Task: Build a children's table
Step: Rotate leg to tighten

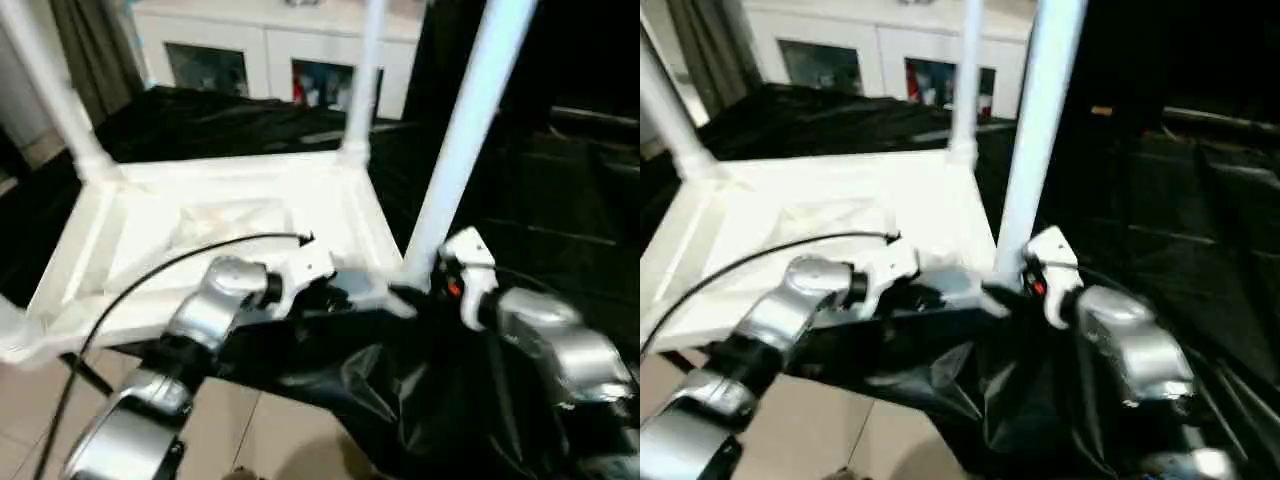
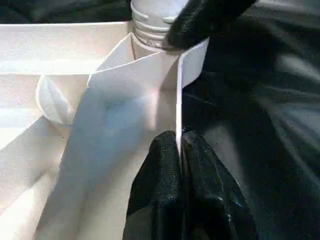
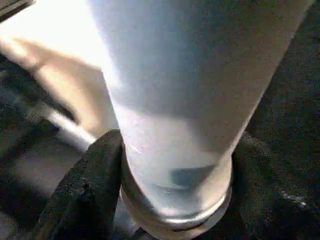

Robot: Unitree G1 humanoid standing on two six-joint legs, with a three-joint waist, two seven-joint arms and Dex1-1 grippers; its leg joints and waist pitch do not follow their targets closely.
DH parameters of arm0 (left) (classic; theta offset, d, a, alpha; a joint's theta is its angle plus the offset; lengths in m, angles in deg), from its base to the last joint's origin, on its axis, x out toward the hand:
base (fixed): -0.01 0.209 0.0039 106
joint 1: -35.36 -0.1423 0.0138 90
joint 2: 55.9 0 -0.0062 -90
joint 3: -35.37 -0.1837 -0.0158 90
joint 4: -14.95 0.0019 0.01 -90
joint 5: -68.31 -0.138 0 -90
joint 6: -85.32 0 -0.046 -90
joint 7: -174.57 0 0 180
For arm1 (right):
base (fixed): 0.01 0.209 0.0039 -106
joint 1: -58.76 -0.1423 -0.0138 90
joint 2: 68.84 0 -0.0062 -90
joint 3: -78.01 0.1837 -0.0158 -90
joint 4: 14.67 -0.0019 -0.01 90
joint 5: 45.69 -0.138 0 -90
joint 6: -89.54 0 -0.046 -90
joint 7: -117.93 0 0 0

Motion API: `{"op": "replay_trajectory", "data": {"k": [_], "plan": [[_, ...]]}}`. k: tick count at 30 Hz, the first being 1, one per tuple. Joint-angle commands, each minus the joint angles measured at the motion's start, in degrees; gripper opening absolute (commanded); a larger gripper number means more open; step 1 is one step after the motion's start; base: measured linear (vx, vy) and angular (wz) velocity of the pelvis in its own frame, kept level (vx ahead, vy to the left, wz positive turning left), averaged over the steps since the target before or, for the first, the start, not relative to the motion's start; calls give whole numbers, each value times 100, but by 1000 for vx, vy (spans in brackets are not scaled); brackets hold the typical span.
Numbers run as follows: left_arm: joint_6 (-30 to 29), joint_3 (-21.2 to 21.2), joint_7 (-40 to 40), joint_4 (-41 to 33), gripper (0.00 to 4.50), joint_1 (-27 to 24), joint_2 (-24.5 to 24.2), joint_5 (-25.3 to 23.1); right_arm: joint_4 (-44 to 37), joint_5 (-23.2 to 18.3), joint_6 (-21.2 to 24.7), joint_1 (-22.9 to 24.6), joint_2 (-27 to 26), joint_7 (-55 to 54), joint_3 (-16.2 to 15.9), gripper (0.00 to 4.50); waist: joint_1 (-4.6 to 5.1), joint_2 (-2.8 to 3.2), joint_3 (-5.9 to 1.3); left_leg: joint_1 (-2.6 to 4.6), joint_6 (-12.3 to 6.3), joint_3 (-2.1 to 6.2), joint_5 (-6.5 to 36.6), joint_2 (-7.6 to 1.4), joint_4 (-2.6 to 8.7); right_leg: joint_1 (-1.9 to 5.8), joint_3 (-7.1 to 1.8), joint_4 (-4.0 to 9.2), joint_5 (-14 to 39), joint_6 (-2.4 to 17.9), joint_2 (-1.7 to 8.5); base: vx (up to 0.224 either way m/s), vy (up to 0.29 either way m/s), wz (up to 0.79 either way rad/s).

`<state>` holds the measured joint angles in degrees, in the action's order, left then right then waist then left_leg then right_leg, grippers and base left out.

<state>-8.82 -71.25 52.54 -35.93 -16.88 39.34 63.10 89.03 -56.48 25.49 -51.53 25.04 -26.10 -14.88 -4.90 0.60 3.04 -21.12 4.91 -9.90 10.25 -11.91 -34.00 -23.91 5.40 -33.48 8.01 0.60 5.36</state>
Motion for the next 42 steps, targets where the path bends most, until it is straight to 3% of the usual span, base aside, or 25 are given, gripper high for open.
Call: {"op": "replay_trajectory", "data": {"k": [1,2,4,5,6,8,13,14,16,17,18,20,22,24,27,30,32,35,40,42], "plan": [[2,150,-749,275,0,346,352,-21,583,88,168,-157,-482,-1252,360,272,0,-85,-416,46,-181,-10,1188,-58,390,315,-220,437,2183,833,283,0,0,0],[2,150,-749,275,0,346,352,-21,583,88,168,-157,-482,-1252,360,272,0,-85,-416,46,-181,-10,1188,-58,390,315,-220,437,2183,833,283,0,0,0],[-184,296,-1837,922,0,740,825,-102,1200,240,-86,-425,-1188,-2471,527,272,20,-66,-434,34,-93,-4,1123,-35,389,327,-221,430,2159,795,288,0,0,0],[-189,316,-2225,1177,0,901,1014,-139,1416,285,-222,-548,-1466,-2823,515,272,27,-75,-427,75,-43,-6,1211,-37,391,298,-217,460,2222,795,280,0,0,0],[-189,316,-2225,1177,0,901,1014,-139,1416,285,-222,-548,-1466,-2823,515,272,24,-83,-427,80,-41,-4,1237,-34,390,304,-213,466,2253,792,287,0,0,0],[-149,323,-2424,1338,0,1010,1133,-167,1513,299,-323,-643,-1699,-2948,483,272,-1,-33,-430,68,-103,-1,1214,-36,394,329,-219,472,2138,778,288,0,0,0],[74,333,-2529,1641,0,1243,1265,-211,1712,571,-768,-882,-2003,-3059,251,272,-8,-36,-434,52,-182,3,1283,-31,408,359,-212,454,1974,804,279,0,0,0],[109,337,-2504,1666,0,1255,1254,-206,1734,554,-833,-908,-2023,-3067,299,328,-4,-37,-434,52,-187,4,1302,-31,411,356,-208,457,1985,807,281,0,0,0],[243,341,-2360,1714,0,1260,1189,-173,1717,485,-1007,-949,-2004,-2962,400,349,-1,-36,-425,60,-207,-1,1386,-26,413,350,-208,467,2059,803,274,0,0,0],[265,349,-2292,1692,0,1241,1161,-150,1649,495,-1027,-938,-1943,-2877,367,349,12,-45,-428,37,-213,12,1391,-25,419,373,-201,460,2083,785,281,0,0,0],[293,351,-2253,1695,0,1235,1147,-141,1606,510,-1049,-932,-1902,-2826,343,378,16,-45,-431,20,-218,23,1369,-27,425,393,-192,450,2078,775,280,0,0,0],[399,356,-2053,1669,0,1202,1086,-101,1420,539,-1106,-905,-1734,-2560,254,378,19,-41,-441,44,-266,9,1301,-37,408,370,-207,447,1902,832,275,0,0,0],[449,340,-1857,1592,0,1152,1017,-75,1228,545,-1044,-849,-1559,-2223,126,408,18,-39,-445,20,-308,10,1190,-36,406,393,-207,422,1691,906,271,0,0,0],[562,313,-1372,1399,0,1011,818,-8,681,481,-865,-635,-1076,-1281,-139,425,-5,-44,-449,12,-416,3,1042,-41,387,415,-219,374,1365,997,268,0,0,0],[664,299,-1015,1214,0,890,672,83,317,379,-695,-470,-706,-751,-232,447,-32,-53,-443,-2,-584,-4,959,-50,377,426,-223,363,1280,1057,280,0,0,0],[786,262,-375,812,0,662,417,281,-107,352,-468,-243,-26,-102,-294,447,-64,-43,-440,31,-565,0,861,-88,379,416,-232,344,1193,1174,271,0,0,0],[815,186,26,529,0,514,245,362,-320,324,-385,-141,342,246,-336,447,-77,-27,-428,52,-558,-9,1018,-104,380,395,-246,344,1271,1217,282,0,0,0],[768,44,624,58,0,271,9,488,-607,256,-263,-40,699,675,-387,447,-108,-16,-418,54,-478,-20,1166,-104,390,375,-251,374,1539,1165,291,0,0,0],[629,28,911,-338,0,68,-132,568,-931,176,-32,84,1050,1209,-582,447,-159,-4,-399,84,-368,-16,1343,-120,407,345,-249,407,1876,1038,287,0,0,0],[555,21,999,-489,0,-9,-183,569,-1005,196,28,123,1155,1362,-719,447,-159,-46,-384,60,-335,-5,1385,-118,421,355,-246,416,2049,945,297,0,0,0]]}}
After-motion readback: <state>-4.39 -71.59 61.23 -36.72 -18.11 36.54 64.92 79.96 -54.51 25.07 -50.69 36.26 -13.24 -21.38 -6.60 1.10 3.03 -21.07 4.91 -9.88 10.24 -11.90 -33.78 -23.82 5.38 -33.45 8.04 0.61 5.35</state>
